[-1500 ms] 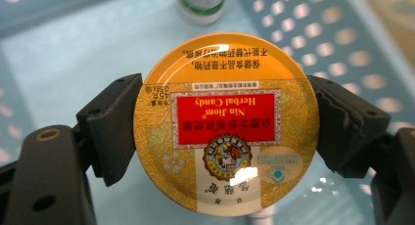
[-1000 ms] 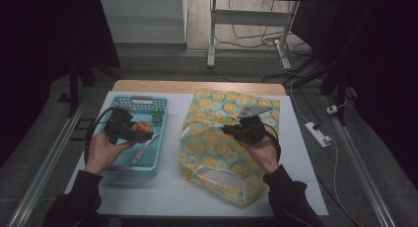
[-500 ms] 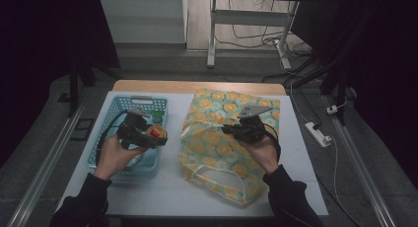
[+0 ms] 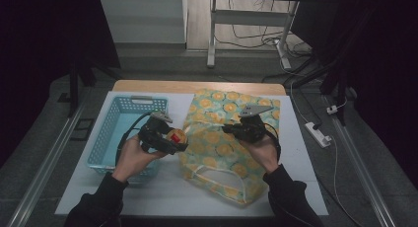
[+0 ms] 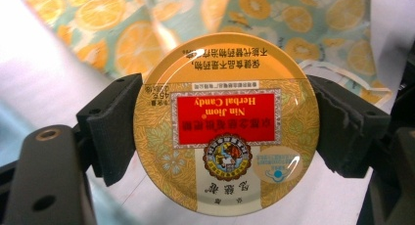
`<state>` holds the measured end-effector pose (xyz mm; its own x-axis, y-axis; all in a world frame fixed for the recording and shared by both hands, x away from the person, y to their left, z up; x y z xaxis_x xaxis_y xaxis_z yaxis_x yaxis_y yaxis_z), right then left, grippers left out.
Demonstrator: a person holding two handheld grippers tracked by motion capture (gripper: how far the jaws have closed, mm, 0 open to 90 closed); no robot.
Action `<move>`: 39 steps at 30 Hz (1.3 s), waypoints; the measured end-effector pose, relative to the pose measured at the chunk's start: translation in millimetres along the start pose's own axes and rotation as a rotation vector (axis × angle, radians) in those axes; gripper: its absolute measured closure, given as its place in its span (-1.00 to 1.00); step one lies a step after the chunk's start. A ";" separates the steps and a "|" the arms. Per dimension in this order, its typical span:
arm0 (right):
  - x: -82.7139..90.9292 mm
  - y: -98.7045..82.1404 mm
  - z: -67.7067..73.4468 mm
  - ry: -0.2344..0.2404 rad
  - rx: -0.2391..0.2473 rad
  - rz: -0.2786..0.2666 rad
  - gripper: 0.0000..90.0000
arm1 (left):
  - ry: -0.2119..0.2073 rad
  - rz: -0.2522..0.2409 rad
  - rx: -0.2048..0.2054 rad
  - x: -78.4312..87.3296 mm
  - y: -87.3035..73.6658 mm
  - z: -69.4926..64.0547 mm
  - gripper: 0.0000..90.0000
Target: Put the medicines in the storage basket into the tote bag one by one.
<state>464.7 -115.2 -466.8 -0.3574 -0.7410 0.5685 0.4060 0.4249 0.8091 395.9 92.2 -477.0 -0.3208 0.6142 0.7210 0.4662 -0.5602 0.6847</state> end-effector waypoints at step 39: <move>-1.4 7.2 -1.9 -0.017 -0.001 -0.028 1.00 | -0.045 0.056 -0.082 -109.3 50.0 -19.0 -0.55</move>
<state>469.7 -112.2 -462.0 -0.3827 -0.7435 0.5484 0.3970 0.4036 0.8243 438.6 -13.5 -519.5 -0.2576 0.6041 0.7542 0.4131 -0.6367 0.6511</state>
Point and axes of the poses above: each handheld gripper's, and its own axes: x roughly backward along the jaws, y roughly out of its top, z roughly to its left, the point moved 7 cm from there along -x, roughly forward along the jaws, and after that the axes turned 8 degrees about -x, right-handed, at the moved point
